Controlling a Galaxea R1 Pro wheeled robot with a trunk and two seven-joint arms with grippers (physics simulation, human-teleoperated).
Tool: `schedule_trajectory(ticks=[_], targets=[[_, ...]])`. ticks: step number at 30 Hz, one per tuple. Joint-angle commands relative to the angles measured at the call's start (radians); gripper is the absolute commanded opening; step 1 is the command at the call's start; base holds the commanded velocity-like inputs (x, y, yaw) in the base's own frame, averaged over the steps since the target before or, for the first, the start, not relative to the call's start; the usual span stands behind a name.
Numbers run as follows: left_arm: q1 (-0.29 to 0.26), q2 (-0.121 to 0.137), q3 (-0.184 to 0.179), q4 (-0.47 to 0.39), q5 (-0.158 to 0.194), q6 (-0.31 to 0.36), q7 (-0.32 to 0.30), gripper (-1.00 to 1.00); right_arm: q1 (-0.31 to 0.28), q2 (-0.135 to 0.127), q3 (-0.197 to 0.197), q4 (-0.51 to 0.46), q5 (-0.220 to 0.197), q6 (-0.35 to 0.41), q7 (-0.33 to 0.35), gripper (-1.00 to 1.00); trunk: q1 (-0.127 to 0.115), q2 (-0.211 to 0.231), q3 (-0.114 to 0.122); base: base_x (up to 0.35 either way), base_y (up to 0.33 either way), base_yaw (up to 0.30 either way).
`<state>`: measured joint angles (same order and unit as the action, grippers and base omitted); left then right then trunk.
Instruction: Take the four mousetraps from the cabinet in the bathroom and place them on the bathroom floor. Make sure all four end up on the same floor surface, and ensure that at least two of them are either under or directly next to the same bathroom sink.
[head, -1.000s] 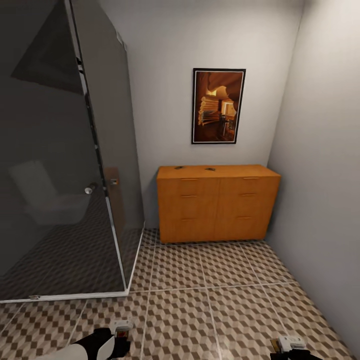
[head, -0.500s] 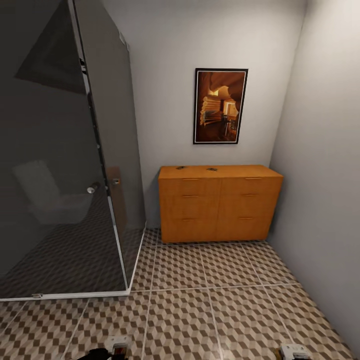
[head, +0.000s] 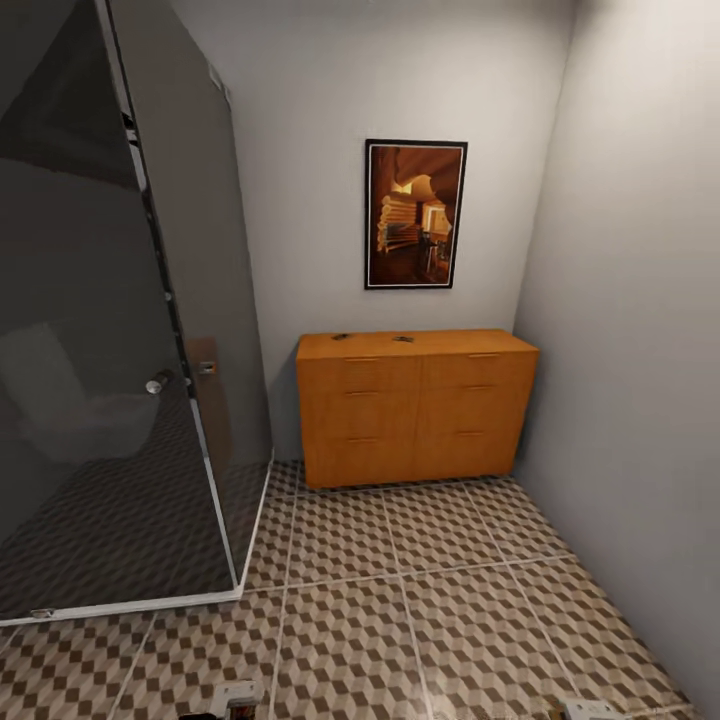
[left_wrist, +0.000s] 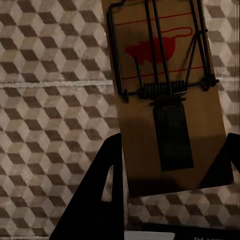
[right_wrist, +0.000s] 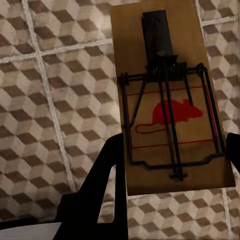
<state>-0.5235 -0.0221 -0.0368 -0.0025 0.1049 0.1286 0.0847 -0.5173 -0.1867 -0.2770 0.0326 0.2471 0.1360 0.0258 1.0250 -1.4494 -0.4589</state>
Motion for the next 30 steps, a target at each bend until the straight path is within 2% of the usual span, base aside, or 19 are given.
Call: schedule_trajectory(ticks=[1, 5, 6, 13, 30], targets=[[-0.001, -0.001, -0.004, 0.000, 0.009, 0.002, 0.003, -1.00, -0.001, 0.000, -0.008, 0.001, 0.009, 0.002, 0.003, -1.00, 0.000, -0.001, -0.001, 0.000, 0.000, -0.286], [-0.001, -0.003, -0.005, -0.001, 0.007, -0.001, 0.002, -1.00, 0.015, 0.000, -0.011, 0.001, 0.005, 0.002, 0.003, -1.00, 0.000, -0.001, -0.001, 0.000, 0.000, -0.293], [-0.001, -0.006, -0.002, -0.002, 0.004, -0.001, 0.002, -1.00, 0.043, 0.000, -0.014, 0.001, -0.022, 0.001, -0.001, -1.00, 0.000, -0.001, -0.001, 0.000, 0.000, -0.297], [-0.001, -0.030, -0.001, -0.004, 0.000, -0.004, 0.001, -1.00, 0.072, 0.000, -0.015, 0.001, -0.035, -0.011, -0.004, -1.00, 0.000, -0.001, -0.002, 0.000, 0.000, -0.297], [0.000, -0.033, -0.003, -0.001, 0.005, -0.006, 0.001, -1.00, 0.080, 0.011, -0.016, 0.001, -0.040, -0.010, 0.006, -1.00, 0.000, -0.001, -0.003, 0.000, 0.000, -0.300]])
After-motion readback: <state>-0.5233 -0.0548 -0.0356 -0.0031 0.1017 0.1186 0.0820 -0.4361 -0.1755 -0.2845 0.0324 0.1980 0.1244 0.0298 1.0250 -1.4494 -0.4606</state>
